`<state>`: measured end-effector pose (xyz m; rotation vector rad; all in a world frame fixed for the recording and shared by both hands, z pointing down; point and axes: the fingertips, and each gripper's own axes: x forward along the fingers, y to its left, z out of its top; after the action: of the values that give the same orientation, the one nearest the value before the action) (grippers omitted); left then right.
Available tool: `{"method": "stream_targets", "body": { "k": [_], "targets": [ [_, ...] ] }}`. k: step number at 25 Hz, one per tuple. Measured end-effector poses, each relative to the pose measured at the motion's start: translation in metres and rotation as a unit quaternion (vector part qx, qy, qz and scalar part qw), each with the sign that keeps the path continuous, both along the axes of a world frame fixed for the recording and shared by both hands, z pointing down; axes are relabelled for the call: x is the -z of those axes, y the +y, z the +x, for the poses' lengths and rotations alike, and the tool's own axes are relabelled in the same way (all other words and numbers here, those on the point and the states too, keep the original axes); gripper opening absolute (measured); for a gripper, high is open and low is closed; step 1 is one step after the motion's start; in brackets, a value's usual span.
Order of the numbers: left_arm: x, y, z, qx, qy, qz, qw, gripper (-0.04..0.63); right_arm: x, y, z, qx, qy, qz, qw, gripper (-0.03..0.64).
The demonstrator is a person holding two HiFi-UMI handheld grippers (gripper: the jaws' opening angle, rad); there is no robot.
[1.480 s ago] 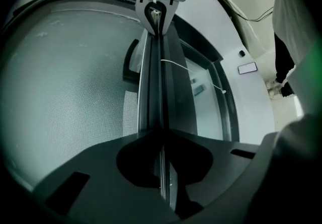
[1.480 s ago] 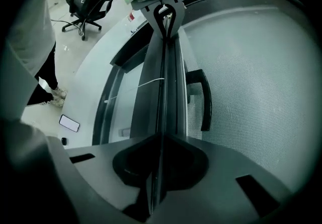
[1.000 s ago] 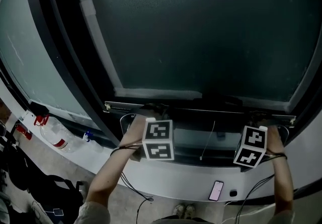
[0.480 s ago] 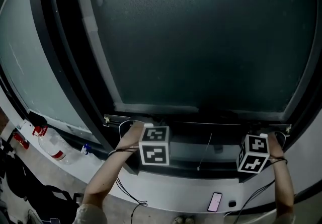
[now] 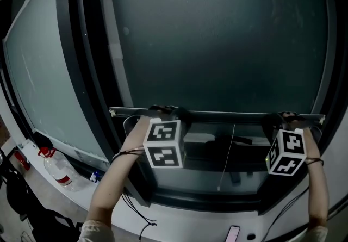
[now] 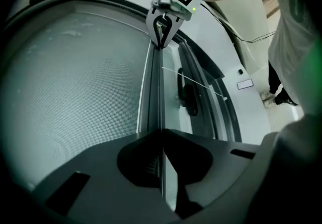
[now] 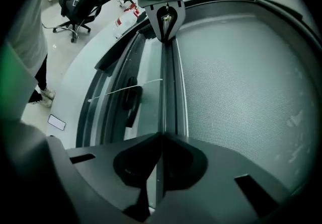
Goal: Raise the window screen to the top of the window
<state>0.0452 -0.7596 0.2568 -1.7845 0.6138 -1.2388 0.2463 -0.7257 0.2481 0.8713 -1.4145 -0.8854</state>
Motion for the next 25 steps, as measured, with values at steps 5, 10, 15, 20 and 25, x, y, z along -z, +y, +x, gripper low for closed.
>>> {"method": "stream_targets", "body": {
  "k": [5, 10, 15, 20, 25],
  "targets": [
    [0.112, -0.004, -0.003, 0.006, 0.013, 0.112, 0.9936, 0.018, 0.110, -0.004, -0.001, 0.007, 0.004, 0.104, 0.995, 0.017],
    [0.229, -0.006, -0.003, 0.019, 0.006, 0.177, 0.9840, 0.018, 0.227, -0.006, -0.002, -0.007, 0.039, 0.189, 0.981, 0.017],
    [0.316, -0.009, -0.007, 0.030, 0.006, 0.242, 0.9699, 0.020, 0.314, -0.010, -0.006, -0.018, 0.052, 0.233, 0.971, 0.017],
    [0.381, -0.012, -0.009, 0.066, 0.020, 0.272, 0.9598, 0.018, 0.380, -0.011, -0.010, -0.024, 0.055, 0.286, 0.956, 0.017],
    [0.446, -0.015, -0.009, 0.108, 0.029, 0.319, 0.9412, 0.019, 0.445, -0.010, -0.012, -0.034, 0.047, 0.336, 0.940, 0.017]
  ]
}}
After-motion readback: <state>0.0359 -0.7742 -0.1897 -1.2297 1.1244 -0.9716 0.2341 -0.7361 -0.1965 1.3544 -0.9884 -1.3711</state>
